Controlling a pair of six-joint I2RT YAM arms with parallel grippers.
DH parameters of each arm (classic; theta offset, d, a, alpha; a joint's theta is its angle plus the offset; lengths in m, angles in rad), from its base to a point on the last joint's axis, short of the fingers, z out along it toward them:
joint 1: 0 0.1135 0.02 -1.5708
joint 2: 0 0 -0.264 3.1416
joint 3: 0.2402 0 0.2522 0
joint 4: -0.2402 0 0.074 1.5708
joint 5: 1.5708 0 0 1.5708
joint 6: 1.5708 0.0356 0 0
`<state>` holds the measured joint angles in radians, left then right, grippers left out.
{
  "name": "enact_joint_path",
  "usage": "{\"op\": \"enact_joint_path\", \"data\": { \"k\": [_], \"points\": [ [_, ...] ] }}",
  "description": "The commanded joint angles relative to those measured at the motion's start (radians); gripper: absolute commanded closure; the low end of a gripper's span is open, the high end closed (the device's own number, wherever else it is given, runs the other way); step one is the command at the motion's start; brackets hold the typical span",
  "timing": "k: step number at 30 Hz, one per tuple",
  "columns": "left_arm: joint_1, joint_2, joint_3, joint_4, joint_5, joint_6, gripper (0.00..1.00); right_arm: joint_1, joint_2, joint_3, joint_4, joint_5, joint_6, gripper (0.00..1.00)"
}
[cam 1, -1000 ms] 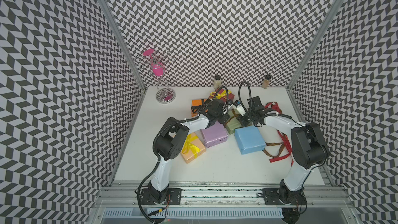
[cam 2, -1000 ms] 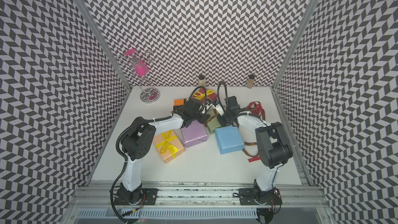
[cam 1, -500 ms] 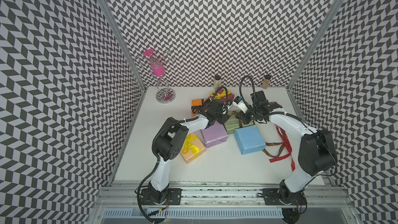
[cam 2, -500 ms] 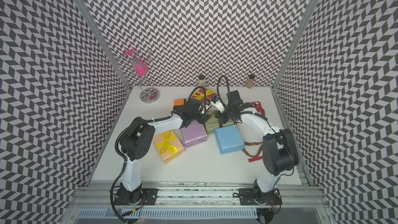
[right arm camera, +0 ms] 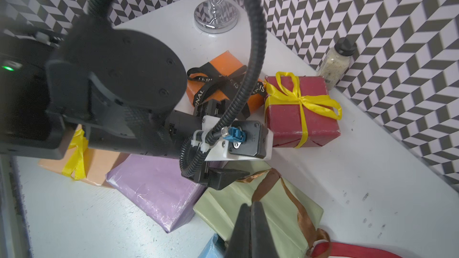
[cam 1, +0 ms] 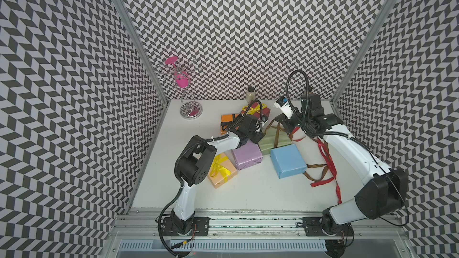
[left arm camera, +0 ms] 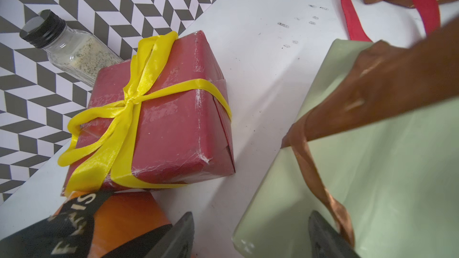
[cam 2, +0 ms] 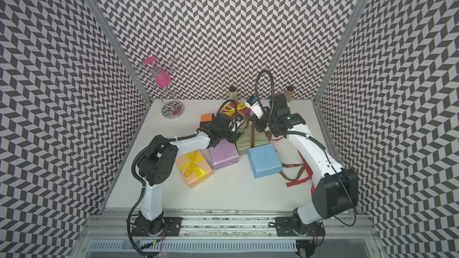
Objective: Untie the ribbon bows on the gift boxes
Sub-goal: Pull the ribbon from the gift box.
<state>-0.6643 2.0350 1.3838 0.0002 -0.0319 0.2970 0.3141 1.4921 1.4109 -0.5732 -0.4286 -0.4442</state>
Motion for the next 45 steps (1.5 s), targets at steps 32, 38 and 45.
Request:
{"op": "enact_joint_path", "data": {
  "k": [32, 38, 45],
  "points": [
    [0.002, -0.021, -0.046, -0.034, -0.011, 0.022, 0.27, -0.024, -0.178, 0.637, 0.094, 0.305, -0.230, 1.00],
    [0.002, -0.017, -0.047, -0.035, -0.010, 0.023, 0.27, -0.024, -0.195, 0.674, 0.127, 0.396, -0.225, 1.00],
    [0.002, -0.017, -0.049, -0.035, -0.005, 0.027, 0.27, -0.024, -0.232, 0.599, 0.162, 0.491, -0.294, 1.00]
  ]
}}
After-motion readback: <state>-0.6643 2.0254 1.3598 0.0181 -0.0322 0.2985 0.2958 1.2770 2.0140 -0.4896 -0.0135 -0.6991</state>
